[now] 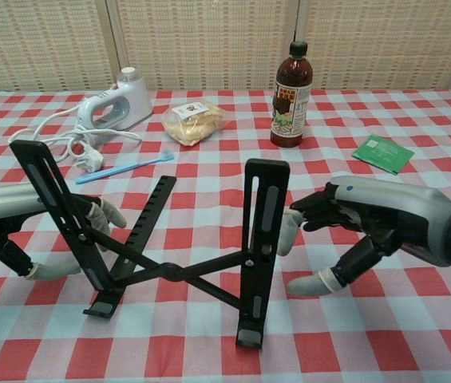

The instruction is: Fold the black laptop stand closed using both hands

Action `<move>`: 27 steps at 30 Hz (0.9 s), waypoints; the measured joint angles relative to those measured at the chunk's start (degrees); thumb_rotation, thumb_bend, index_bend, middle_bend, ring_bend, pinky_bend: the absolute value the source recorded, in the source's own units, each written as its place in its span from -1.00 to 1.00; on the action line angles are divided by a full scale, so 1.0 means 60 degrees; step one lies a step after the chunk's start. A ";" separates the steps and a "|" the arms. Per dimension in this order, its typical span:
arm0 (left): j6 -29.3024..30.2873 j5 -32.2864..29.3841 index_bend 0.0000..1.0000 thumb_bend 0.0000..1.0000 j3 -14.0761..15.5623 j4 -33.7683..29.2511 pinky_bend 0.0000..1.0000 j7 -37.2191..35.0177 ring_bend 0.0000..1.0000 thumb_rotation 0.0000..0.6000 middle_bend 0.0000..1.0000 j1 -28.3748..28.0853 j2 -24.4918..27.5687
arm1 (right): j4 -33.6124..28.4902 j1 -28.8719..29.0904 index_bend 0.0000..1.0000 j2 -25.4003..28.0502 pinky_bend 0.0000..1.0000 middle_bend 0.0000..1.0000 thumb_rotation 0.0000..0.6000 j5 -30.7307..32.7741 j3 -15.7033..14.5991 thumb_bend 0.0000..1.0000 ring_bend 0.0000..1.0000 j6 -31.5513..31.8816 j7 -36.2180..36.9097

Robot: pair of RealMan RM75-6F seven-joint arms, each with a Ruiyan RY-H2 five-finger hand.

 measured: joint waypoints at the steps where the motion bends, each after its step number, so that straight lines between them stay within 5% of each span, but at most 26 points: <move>1: -0.0001 -0.0005 -0.25 -0.27 -0.0003 -0.0002 -0.56 -0.0008 -0.64 1.00 -0.60 0.0004 -0.0002 | -0.0003 0.0055 0.05 -0.0049 -0.85 -0.30 1.00 0.0121 0.0052 -0.71 -0.80 -0.0041 -0.0133; 27: -0.0048 0.0029 -0.28 -0.27 -0.0038 0.0025 -0.56 -0.0119 -0.64 1.00 -0.60 0.0003 0.0020 | 0.0326 0.0077 0.22 -0.0819 -0.85 -0.22 1.00 0.0792 0.0330 -0.61 -0.76 0.0062 -0.1410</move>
